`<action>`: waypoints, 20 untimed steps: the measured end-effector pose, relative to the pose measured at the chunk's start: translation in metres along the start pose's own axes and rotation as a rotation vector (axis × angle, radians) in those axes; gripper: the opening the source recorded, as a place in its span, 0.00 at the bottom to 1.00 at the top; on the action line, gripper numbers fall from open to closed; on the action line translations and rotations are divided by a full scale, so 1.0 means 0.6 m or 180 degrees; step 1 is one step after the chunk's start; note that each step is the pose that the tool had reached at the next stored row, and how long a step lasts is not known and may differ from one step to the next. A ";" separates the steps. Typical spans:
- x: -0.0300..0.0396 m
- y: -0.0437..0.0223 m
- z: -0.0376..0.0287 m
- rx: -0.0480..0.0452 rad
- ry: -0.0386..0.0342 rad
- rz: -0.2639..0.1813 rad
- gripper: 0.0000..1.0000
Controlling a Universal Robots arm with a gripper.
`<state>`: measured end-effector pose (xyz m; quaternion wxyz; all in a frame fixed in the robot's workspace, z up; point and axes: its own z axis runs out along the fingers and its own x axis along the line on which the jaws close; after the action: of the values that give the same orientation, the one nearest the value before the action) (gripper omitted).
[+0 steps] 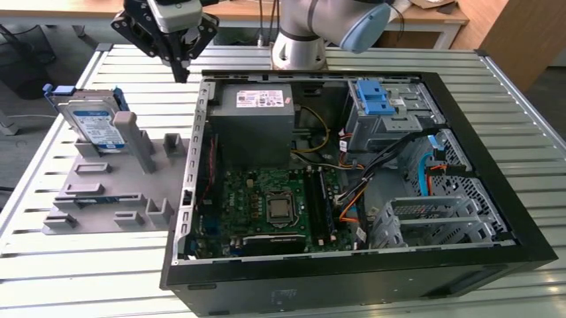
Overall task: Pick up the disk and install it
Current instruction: 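Reach for the disk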
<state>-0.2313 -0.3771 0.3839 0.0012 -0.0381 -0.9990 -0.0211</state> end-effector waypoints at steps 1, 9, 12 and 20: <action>0.002 0.000 0.000 0.0000 0.0000 0.0000 0.11; 0.019 0.003 0.002 0.0000 0.0000 0.0000 0.11; 0.024 0.004 0.003 0.0000 0.0000 0.0000 0.11; 0.038 0.006 0.004 0.0000 0.0001 0.0000 0.11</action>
<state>-0.2535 -0.3717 0.3816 0.0013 -0.0382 -0.9990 -0.0212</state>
